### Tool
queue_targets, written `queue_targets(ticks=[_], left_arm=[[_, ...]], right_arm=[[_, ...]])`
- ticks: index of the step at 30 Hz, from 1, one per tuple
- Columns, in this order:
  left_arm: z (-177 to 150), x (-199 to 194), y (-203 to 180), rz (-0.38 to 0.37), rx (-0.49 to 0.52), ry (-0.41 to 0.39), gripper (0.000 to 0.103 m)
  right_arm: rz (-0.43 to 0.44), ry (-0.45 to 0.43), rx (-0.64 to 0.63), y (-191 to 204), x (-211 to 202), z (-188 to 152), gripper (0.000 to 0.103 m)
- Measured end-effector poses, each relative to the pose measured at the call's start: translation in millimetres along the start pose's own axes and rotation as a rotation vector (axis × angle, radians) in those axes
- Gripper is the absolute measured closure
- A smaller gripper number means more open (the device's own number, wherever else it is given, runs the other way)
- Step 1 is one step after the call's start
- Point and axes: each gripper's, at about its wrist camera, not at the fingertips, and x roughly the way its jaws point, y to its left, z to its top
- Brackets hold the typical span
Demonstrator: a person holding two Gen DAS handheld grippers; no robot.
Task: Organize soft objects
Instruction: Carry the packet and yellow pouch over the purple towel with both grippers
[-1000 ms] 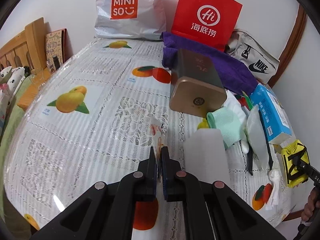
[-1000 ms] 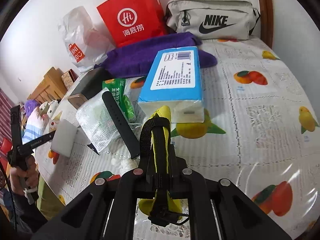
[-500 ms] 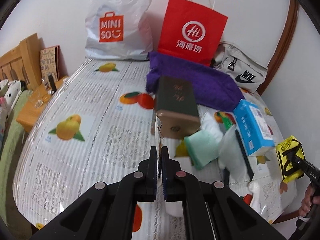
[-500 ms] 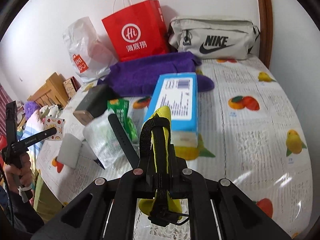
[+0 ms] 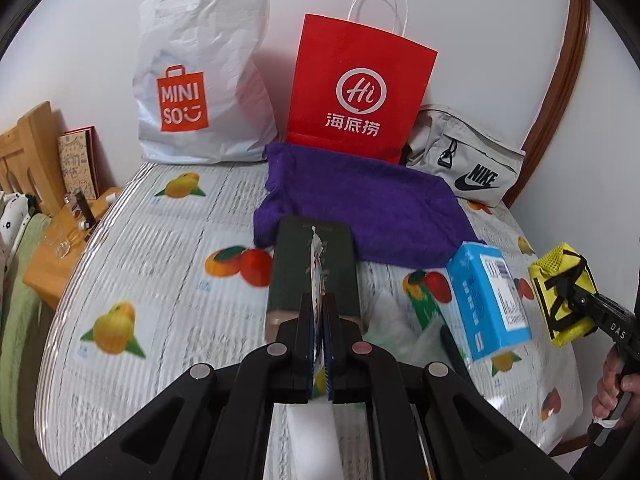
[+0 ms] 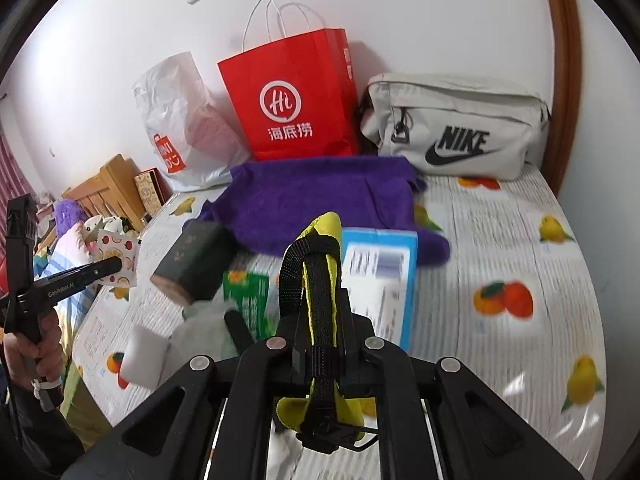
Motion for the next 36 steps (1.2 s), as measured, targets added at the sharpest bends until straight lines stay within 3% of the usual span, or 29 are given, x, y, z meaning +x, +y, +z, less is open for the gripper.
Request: queue_targets(ticks=[11,20,36], left_arm=[[53.5,42.0,-8.5,0.025,0.013,0.029,0.098],[94.2,92.1,-12.4,0.002,0.024,0.067,0.098],[143.3,194.8,-7.2,-0.031,0.031,0.188,0.098]], right_arm=[[-0.012,0.003,-0.014,-12.0,47.2,56.1,0.094],[-0.021,0.028,-0.009,-25.5,100.5,94.6,0.094],[0.015,0.179,-0.012,-40.7,200.0,120.0,0.094]])
